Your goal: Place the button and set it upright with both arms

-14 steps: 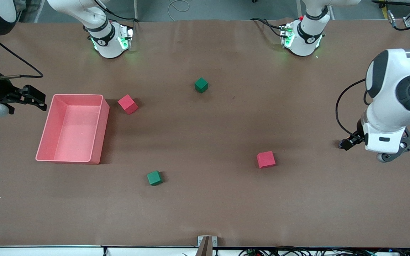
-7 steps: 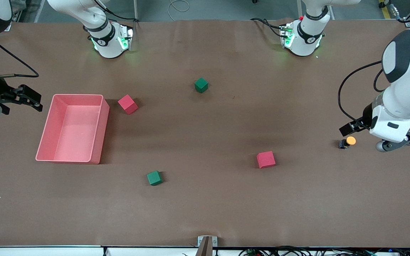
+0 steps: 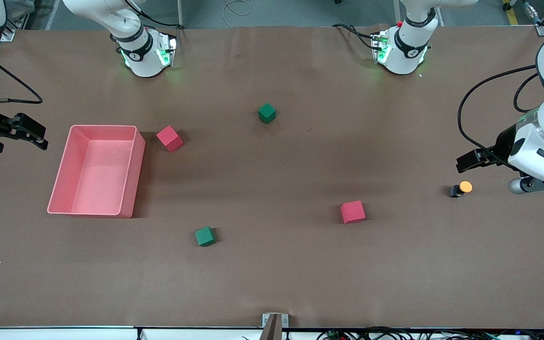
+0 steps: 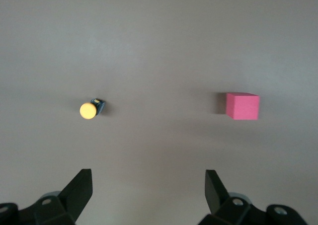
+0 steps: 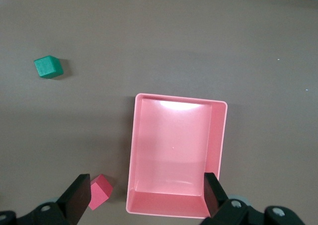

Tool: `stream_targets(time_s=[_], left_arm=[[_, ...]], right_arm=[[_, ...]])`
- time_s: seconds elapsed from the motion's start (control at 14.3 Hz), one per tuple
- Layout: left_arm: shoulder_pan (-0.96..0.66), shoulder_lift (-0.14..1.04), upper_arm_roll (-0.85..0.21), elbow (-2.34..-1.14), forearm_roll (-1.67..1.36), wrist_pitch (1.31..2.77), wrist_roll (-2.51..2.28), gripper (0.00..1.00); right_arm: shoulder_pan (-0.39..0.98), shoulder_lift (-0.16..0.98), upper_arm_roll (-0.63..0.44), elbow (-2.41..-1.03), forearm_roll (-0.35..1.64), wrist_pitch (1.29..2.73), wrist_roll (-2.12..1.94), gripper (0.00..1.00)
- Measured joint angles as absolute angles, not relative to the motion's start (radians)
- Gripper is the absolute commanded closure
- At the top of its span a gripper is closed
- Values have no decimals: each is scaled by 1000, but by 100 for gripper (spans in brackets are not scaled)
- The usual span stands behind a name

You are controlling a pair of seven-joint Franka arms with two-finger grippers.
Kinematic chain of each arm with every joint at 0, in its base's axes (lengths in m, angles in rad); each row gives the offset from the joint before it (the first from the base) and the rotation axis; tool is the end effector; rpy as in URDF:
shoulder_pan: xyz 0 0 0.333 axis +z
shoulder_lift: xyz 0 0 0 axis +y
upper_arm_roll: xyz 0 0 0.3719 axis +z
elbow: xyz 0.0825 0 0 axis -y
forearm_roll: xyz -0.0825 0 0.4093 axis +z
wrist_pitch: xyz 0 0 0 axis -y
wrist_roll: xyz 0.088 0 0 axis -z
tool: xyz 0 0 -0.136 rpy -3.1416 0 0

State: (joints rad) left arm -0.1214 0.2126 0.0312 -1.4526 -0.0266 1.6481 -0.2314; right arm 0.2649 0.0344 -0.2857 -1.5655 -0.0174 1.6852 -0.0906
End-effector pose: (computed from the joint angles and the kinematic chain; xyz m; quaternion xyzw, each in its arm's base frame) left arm 0.6568 -0.0650 0.5853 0.9974 0.0714 -0.0100 0.0085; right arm 0.6055 -0.0116 0.6453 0.9983 0.0358 0.0425 0.0159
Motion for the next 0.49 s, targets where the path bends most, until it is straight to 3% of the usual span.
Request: stream_targets(time_s=[0.28,0.49], left_arm=[[-79,206,32,-1422,-74,1627,-109,0],[-45,159,33,-1415,-85,1528,-80,0]], right_arm=[[253,34,-286,-1565,-17,1674,-91,0],[248,34,-286,-1566,-17,1657,-90,0]])
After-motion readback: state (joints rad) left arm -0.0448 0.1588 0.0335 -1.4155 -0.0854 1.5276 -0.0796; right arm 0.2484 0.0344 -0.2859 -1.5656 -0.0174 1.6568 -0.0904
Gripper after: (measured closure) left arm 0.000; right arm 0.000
